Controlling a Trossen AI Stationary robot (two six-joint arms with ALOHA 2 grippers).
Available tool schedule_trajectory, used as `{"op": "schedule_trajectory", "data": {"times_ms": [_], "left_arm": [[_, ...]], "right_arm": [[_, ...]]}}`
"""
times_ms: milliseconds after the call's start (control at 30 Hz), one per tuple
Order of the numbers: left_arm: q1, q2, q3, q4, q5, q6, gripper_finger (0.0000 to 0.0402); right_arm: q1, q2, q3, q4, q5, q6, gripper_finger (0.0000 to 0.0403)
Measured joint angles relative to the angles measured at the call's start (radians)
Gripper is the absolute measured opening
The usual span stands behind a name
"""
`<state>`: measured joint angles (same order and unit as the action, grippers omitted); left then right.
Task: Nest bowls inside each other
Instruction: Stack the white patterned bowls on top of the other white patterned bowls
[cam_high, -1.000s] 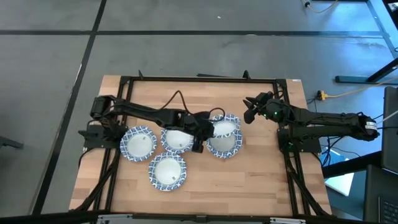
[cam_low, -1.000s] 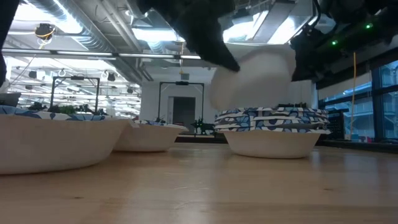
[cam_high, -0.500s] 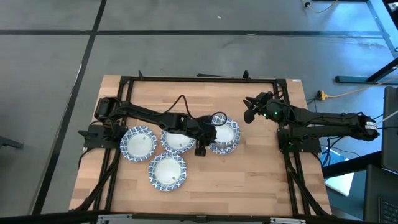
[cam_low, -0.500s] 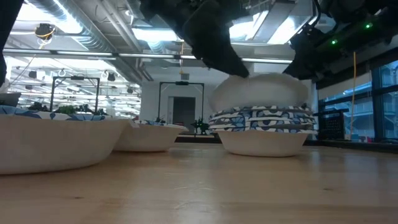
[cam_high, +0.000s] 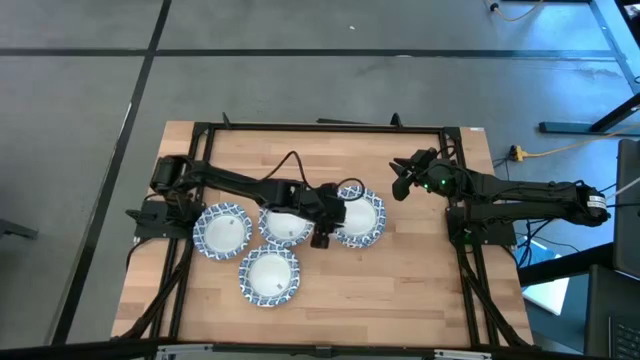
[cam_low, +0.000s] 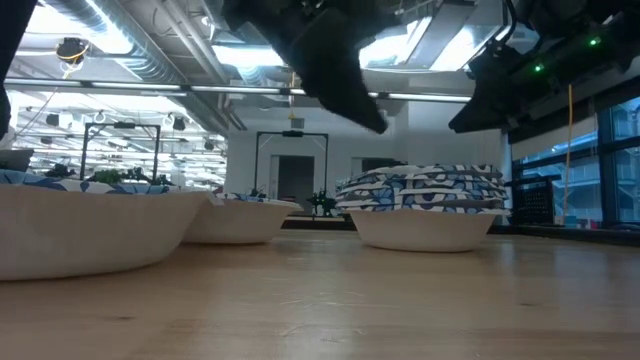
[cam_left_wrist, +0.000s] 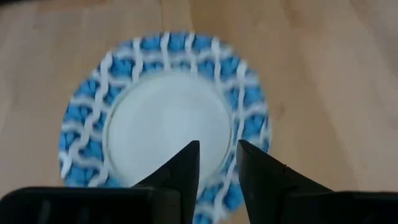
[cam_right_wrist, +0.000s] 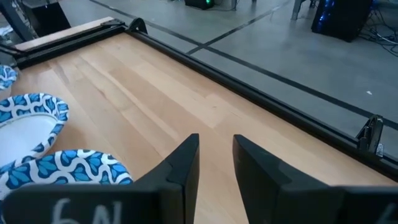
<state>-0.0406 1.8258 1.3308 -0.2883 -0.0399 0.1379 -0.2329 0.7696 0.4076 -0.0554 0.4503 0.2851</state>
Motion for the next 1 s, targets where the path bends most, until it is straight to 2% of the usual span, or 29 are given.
{"op": "schedule_trajectory", "data": {"times_ms": [200, 333, 733, 1000], "left_arm": [[0.037, -0.01, -0.002, -0.31, -0.003, 0.037, 0.0102], [0.072, -0.01, -0.002, -0.423, 0.001, 0.05, 0.0101], [0.14, -0.014, -0.002, -0.507, -0.006, 0.37, 0.0101], [0.166, -0.014, -0.002, -0.483, -0.005, 0.339, 0.01]], "right_arm": [[0.0, 0.0, 0.0, -0.003, 0.0, -0.003, 0.0098], [0.0, 0.0, 0.0, -0.003, 0.0, -0.004, 0.0098], [0.0, 0.0, 0.0, -0.039, 0.0, -0.006, 0.0098], [0.0, 0.0, 0.0, -0.039, 0.0, -0.006, 0.0098]]}}
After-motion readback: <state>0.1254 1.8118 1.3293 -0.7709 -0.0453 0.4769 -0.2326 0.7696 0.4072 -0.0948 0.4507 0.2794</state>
